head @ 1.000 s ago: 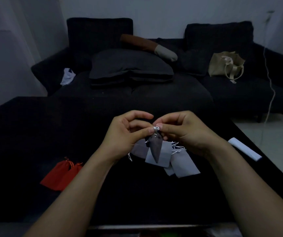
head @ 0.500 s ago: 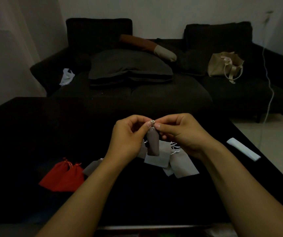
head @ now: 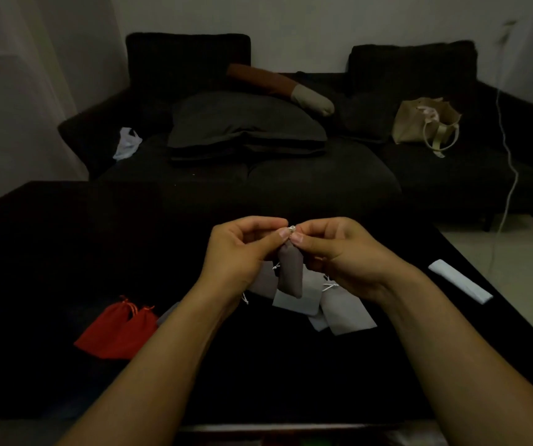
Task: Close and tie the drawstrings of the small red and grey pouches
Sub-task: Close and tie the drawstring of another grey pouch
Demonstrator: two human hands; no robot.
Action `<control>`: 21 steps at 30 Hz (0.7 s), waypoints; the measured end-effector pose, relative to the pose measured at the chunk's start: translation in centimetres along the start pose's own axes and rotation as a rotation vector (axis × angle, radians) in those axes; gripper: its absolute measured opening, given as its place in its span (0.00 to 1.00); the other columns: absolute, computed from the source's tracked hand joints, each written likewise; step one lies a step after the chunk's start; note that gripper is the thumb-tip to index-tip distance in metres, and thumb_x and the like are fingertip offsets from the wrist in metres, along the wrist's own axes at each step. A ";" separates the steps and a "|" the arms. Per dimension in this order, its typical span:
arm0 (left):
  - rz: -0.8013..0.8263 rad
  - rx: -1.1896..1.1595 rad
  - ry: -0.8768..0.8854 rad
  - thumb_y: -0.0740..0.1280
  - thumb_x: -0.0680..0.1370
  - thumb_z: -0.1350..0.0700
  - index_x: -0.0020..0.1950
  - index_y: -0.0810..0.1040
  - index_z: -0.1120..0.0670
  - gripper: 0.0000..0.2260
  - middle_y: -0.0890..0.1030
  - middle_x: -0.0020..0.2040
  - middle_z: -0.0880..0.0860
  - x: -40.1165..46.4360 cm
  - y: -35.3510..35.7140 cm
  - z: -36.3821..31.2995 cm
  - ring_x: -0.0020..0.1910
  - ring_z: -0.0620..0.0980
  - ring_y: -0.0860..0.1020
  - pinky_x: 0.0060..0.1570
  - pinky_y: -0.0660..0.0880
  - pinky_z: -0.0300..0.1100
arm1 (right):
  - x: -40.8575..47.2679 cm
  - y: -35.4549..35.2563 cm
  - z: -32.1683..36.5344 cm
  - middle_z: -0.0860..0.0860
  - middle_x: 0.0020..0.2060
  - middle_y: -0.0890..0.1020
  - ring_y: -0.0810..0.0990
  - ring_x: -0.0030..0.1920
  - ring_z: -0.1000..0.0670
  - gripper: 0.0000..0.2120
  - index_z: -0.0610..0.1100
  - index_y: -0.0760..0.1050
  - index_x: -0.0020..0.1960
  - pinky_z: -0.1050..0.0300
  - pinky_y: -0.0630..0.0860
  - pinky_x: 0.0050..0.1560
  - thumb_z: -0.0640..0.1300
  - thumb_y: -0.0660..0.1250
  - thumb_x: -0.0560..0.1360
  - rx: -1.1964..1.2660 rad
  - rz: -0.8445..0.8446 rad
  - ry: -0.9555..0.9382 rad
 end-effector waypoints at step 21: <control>0.158 0.760 0.779 0.75 0.72 0.64 0.51 0.85 0.55 0.10 0.85 0.46 0.48 -2.2 1.2 -5.6 0.46 0.39 0.83 0.47 0.79 0.33 | 0.0 1.5 -1.9 0.48 0.35 0.74 0.71 0.32 0.54 0.10 0.39 0.78 0.46 0.63 0.65 0.32 0.47 0.67 0.78 0.245 0.013 0.208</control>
Point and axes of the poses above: each hand's wrist, its own x-axis towards the middle knuckle, its own y-axis out of the palm, z = x × y, the point moved 9 cm from there along x, towards the middle knuckle
